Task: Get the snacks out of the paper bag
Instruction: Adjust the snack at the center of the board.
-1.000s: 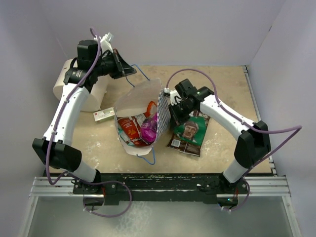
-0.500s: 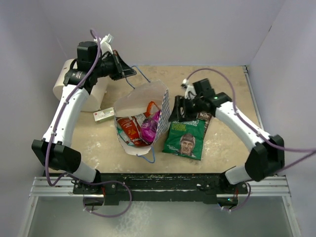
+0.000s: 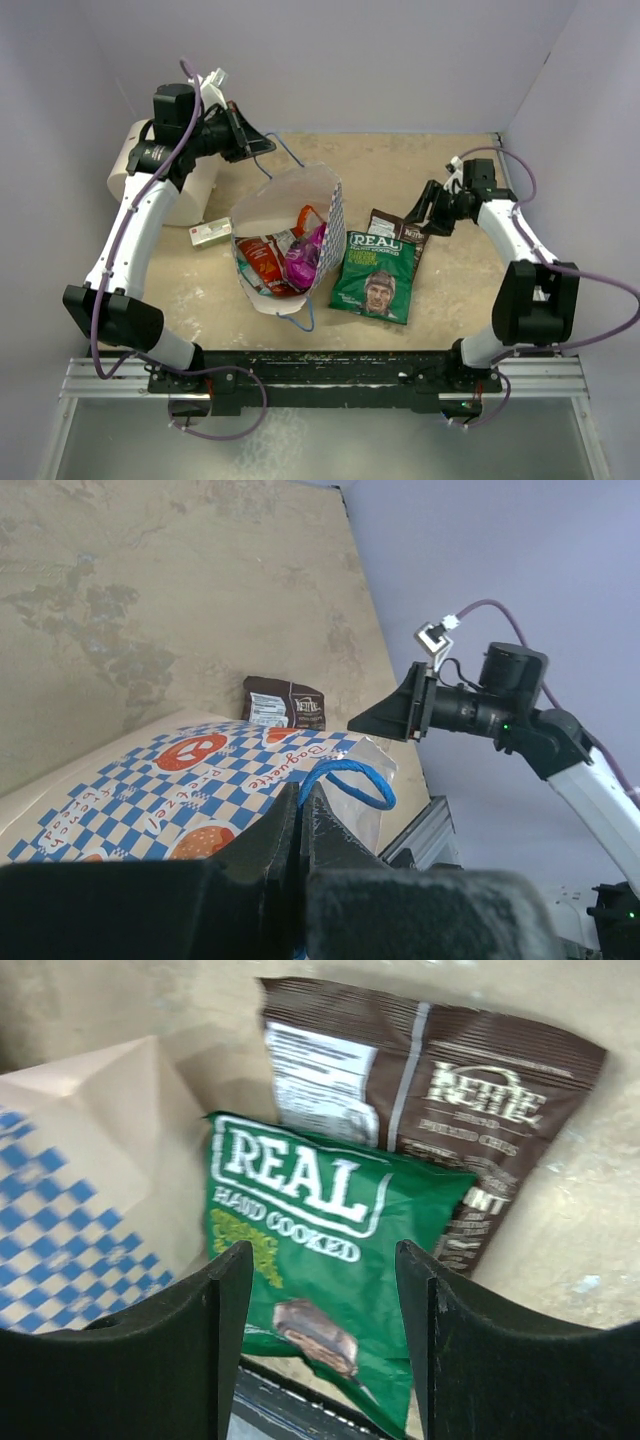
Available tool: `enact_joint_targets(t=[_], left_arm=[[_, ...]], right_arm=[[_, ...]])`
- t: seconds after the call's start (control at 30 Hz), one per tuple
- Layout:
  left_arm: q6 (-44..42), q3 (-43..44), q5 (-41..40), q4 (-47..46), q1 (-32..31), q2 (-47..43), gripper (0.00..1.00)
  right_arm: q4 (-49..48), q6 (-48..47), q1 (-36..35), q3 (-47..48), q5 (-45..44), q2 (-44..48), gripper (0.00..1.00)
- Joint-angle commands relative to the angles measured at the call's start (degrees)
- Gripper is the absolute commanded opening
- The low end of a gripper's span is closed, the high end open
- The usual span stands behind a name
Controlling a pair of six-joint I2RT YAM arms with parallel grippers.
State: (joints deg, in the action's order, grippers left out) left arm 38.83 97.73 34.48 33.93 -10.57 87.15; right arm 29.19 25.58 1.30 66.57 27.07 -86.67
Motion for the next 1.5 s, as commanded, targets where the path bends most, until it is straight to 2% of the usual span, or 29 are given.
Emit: enact_joint_targets(t=[0.0, 0.2, 0.37, 0.6, 0.67, 0.77, 0.9, 1.07, 1.23, 1.33, 1.47], left_arm=[[1.2, 0.1, 1.7, -3.1, 0.4, -1.5, 0.00], [1.3, 0.5, 1.6, -3.1, 0.4, -1.3, 0.00], [1.2, 0.6, 1.3, -2.6, 0.4, -1.1, 0.00], [1.2, 0.9, 1.2, -2.2, 0.4, -0.9, 0.00], [1.2, 1.0, 1.0, -2.1, 0.4, -0.8, 0.00], [1.2, 1.2, 0.9, -2.0, 0.4, -0.8, 0.00], [1.3, 1.2, 0.8, -2.2, 0.4, -0.5, 0.00], [1.3, 1.1, 0.5, -2.1, 0.4, -0.5, 0.00], [1.4, 1.1, 0.3, -1.9, 0.4, -0.7, 0.00], [1.5, 1.3, 0.2, -2.0, 0.4, -0.6, 0.00], [1.6, 1.3, -0.3, -2.1, 0.4, -0.8, 0.00]], right_arm=[[-1.3, -4.4, 2.5, -1.9, 0.8, -2.8, 0.61], [-4.2, -5.3, 2.8, -7.4, 1.8, -4.2, 0.61], [-10.1, -3.4, 2.8, -12.2, 7.1, -5.9, 0.48], [-15.9, 0.4, 2.8, -14.6, 9.4, -7.1, 0.43], [-17.3, 2.3, 3.0, -15.1, 9.5, -6.7, 0.34], [-19.9, 5.0, 3.7, -15.8, 8.5, -4.3, 0.15], [-23.2, 8.0, 5.6, -16.9, 8.5, -1.9, 0.00], [-28.8, 13.2, 8.3, -19.4, 8.9, -0.7, 0.00], [-33.9, 18.5, 8.6, -21.9, 5.3, 1.6, 0.00], [-33.8, 20.4, 8.7, -22.8, 4.5, 2.8, 0.00], [-41.3, 20.7, 8.6, -24.9, 11.0, 5.3, 0.00]])
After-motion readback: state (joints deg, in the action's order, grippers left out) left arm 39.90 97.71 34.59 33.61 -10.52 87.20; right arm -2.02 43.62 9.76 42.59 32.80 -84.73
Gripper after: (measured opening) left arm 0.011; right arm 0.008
